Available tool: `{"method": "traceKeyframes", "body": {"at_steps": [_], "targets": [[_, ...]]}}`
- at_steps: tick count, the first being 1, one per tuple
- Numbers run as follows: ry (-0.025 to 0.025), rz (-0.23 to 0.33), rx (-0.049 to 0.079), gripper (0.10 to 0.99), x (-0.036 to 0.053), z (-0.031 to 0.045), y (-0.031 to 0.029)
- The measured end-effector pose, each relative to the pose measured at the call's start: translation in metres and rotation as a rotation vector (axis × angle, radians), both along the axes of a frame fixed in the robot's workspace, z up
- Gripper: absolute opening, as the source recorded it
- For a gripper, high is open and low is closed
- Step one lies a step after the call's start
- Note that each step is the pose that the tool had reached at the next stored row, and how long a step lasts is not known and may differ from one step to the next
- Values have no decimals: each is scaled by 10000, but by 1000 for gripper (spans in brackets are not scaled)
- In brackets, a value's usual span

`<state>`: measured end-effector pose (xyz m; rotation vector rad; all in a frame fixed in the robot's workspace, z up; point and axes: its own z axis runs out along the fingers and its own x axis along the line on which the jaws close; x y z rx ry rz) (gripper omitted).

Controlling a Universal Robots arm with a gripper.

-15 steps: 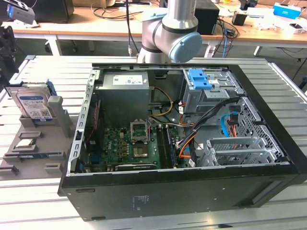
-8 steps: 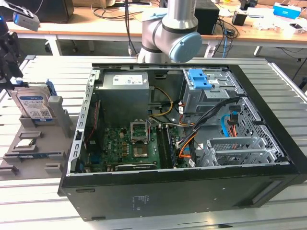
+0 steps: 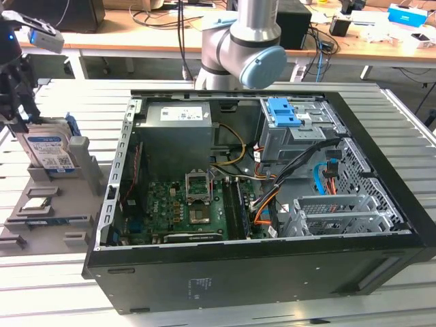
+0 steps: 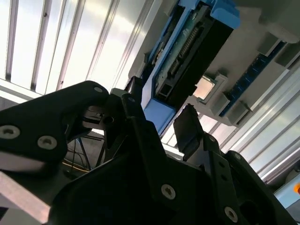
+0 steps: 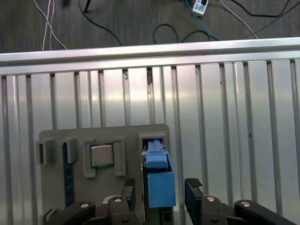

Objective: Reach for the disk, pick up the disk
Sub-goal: 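Pick up the disk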

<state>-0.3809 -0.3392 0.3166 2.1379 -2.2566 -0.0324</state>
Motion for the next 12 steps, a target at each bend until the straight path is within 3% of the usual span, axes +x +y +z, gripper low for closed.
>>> {"method": "traceKeyframes", "body": {"at_steps": [8,9,12], "targets": [[2,631,-1,545,1,-207,24],[2,694,-1,545,4,-264,24],[4,762,-11,545,14,-292,23]]}}
